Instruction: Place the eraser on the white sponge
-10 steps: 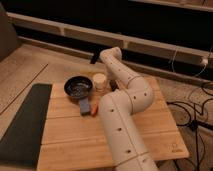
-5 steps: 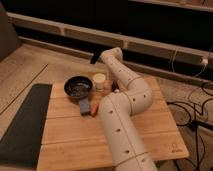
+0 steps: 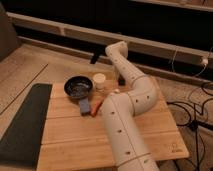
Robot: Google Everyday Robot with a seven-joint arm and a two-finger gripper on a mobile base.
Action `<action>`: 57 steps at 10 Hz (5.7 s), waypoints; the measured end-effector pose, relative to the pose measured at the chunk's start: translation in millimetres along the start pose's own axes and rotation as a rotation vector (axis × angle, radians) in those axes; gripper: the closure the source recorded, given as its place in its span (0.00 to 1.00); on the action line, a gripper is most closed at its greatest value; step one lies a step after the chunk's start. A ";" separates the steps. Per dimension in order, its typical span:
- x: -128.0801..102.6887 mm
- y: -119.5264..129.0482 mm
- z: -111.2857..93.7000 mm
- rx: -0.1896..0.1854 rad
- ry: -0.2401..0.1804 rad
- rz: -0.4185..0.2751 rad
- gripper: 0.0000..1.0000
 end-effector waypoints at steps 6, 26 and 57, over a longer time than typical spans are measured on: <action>-23.6 -3.1 -49.4 0.005 -0.080 -0.018 1.00; 183.4 84.1 -168.7 -0.131 -0.285 -0.319 1.00; 278.3 253.3 -72.2 -0.111 -0.052 -0.724 1.00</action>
